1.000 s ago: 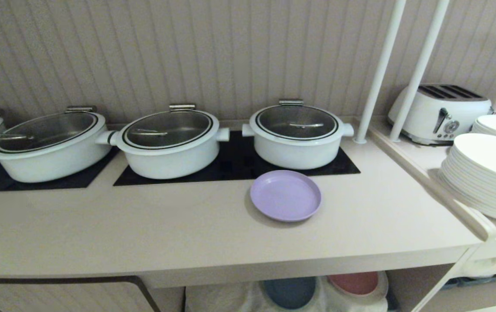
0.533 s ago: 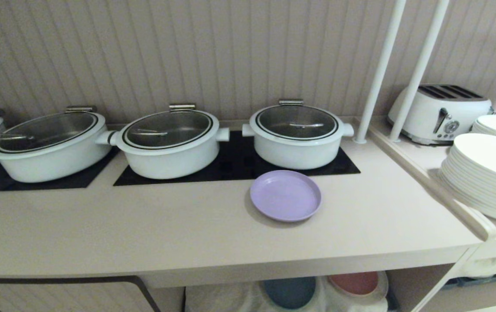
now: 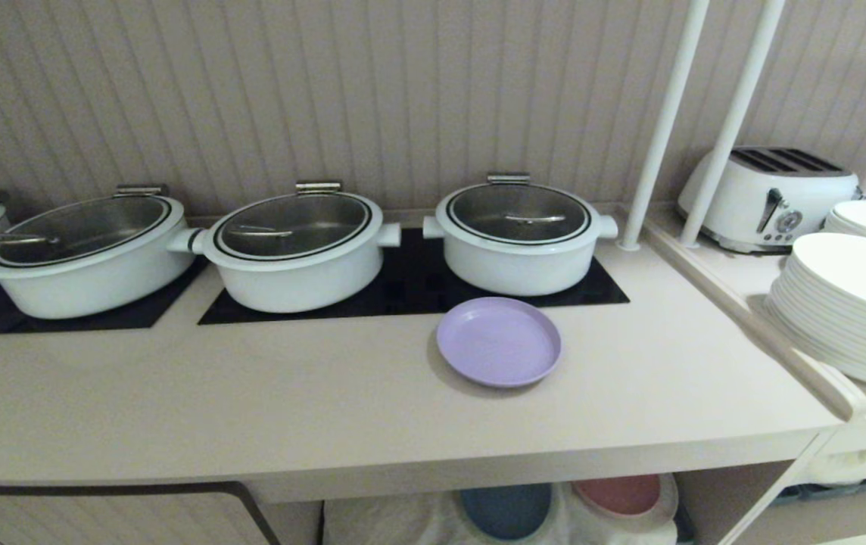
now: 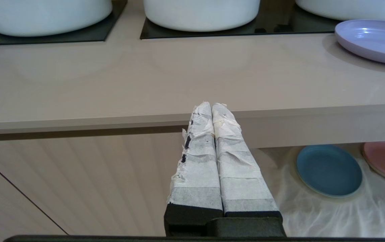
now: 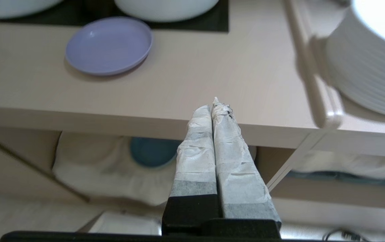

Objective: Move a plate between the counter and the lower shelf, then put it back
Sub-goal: Pick up the plate

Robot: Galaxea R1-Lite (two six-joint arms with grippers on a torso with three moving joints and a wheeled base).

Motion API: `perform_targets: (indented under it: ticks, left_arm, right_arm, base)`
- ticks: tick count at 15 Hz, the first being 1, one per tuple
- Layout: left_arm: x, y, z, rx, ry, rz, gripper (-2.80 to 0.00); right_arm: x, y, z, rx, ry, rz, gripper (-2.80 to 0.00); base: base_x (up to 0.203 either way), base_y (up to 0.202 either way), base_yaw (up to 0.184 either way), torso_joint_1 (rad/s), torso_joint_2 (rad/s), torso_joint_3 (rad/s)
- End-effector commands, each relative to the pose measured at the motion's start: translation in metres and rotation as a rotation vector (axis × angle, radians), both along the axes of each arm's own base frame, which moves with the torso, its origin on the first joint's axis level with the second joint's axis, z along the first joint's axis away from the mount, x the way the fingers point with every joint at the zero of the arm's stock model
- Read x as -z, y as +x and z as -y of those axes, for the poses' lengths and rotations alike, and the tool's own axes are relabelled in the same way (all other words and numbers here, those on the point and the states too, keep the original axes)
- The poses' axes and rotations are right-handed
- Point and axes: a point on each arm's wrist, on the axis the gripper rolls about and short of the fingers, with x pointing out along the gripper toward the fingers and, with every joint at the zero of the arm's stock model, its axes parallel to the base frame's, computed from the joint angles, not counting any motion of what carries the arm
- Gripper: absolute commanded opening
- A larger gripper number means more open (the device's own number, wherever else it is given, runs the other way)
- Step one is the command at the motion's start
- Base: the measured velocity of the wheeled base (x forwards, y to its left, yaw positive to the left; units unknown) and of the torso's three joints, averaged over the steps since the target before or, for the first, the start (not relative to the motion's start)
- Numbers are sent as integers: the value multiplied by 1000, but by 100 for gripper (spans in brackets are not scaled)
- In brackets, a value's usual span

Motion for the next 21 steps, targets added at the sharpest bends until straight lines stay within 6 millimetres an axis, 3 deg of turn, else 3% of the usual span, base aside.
perform_targets:
  ticks: [1, 11, 17, 21]
  left_arm:
    - [0, 0, 0, 0, 0, 1, -280]
    - [0, 0, 0, 0, 0, 1, -280]
    - [0, 0, 0, 0, 0, 1, -280]
    - [0, 0, 0, 0, -1, 1, -280]
  right_arm:
    - [-5, 33, -1, -16, 0, -123, -280]
    - [-11, 104, -34, -212, -71, -561, -280]
    - [-30, 152, -55, -178, -168, -735, -280]
    - [-19, 189, -76, -109, -80, -841, -280]
  base:
    - [0, 0, 0, 0, 0, 0]
    - [0, 0, 0, 0, 0, 0]
    - [0, 0, 0, 0, 0, 0]
    - [0, 0, 0, 0, 0, 0]
